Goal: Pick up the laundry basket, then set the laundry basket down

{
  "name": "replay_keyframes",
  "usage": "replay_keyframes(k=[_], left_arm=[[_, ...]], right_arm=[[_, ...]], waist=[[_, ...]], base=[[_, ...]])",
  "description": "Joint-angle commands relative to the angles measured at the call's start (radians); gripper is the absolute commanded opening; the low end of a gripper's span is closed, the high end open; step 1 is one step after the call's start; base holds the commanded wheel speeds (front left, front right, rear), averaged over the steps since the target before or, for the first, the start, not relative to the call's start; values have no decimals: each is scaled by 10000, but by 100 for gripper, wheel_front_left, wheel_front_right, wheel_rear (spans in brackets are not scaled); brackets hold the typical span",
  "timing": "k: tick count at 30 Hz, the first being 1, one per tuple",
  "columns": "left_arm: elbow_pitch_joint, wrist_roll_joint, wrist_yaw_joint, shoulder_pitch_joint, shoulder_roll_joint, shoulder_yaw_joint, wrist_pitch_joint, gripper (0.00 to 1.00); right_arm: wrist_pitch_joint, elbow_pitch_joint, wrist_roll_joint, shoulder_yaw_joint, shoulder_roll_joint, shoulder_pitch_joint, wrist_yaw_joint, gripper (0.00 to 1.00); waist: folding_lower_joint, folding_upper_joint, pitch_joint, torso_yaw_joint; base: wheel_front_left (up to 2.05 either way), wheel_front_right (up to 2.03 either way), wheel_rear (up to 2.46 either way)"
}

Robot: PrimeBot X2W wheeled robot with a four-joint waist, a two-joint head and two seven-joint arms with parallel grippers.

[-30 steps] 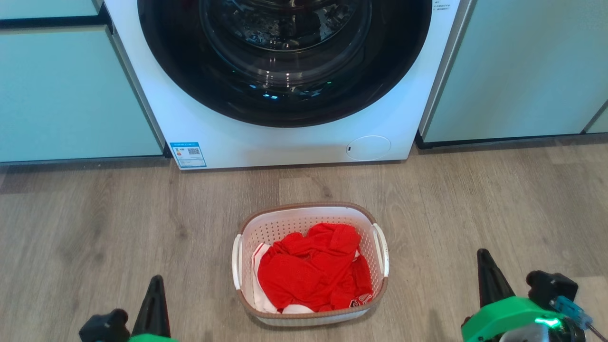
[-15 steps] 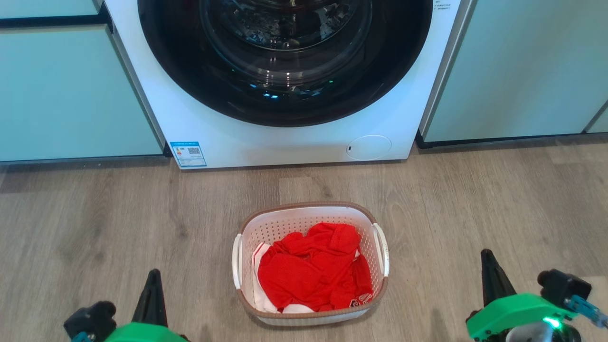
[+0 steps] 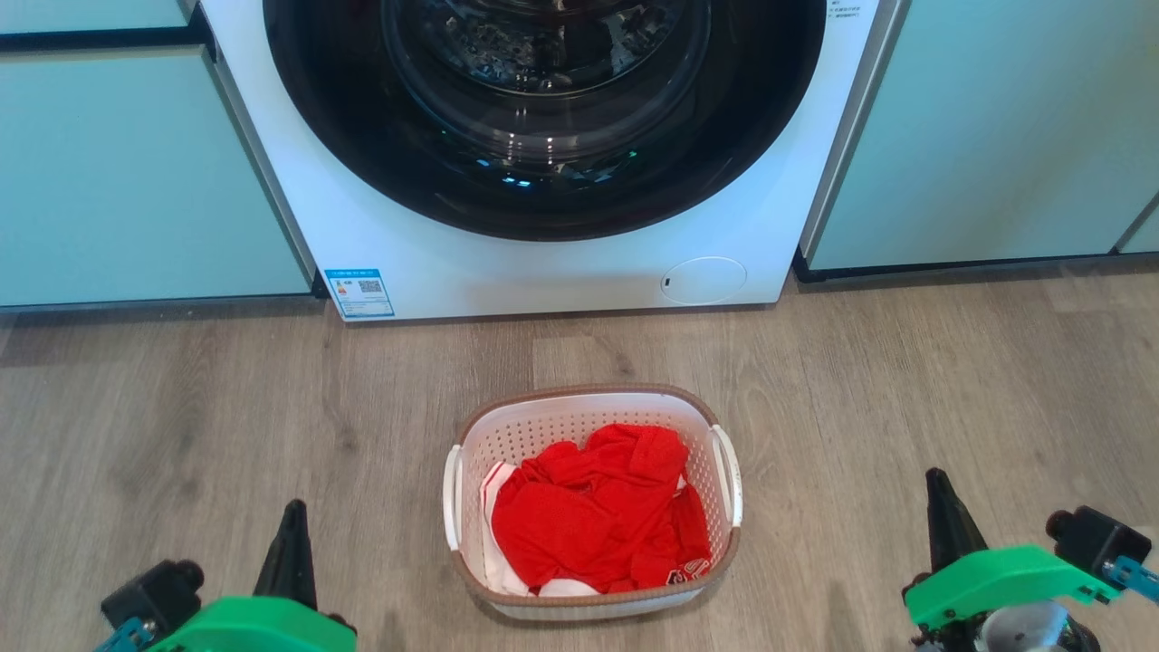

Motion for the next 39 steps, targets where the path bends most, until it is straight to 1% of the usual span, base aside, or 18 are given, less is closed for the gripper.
replay_keyframes(k=[1,20,21,39], left_arm=[[-251,-346,-66,-505,168,245,48,0],[34,-2586,-358,-1022,201,515,549,0],[64,-2819,-389,-1077,203,545,603,0],[326,-4793,-650,-1544,209,818,1077,0]], right_arm=[[87,-265,352,14,-200,-556,9,0],[601,-222,2512,-165,-247,-813,13,0],[656,-217,2738,-186,-250,-840,13,0],[1135,-177,4646,-371,-273,-1072,17,0]], waist=[[-1,0,2,2],[-1,0,22,16],[-1,0,24,18],[-1,0,42,30]], base=[[0,0,0],[0,0,0],[0,0,0],[0,0,0]])
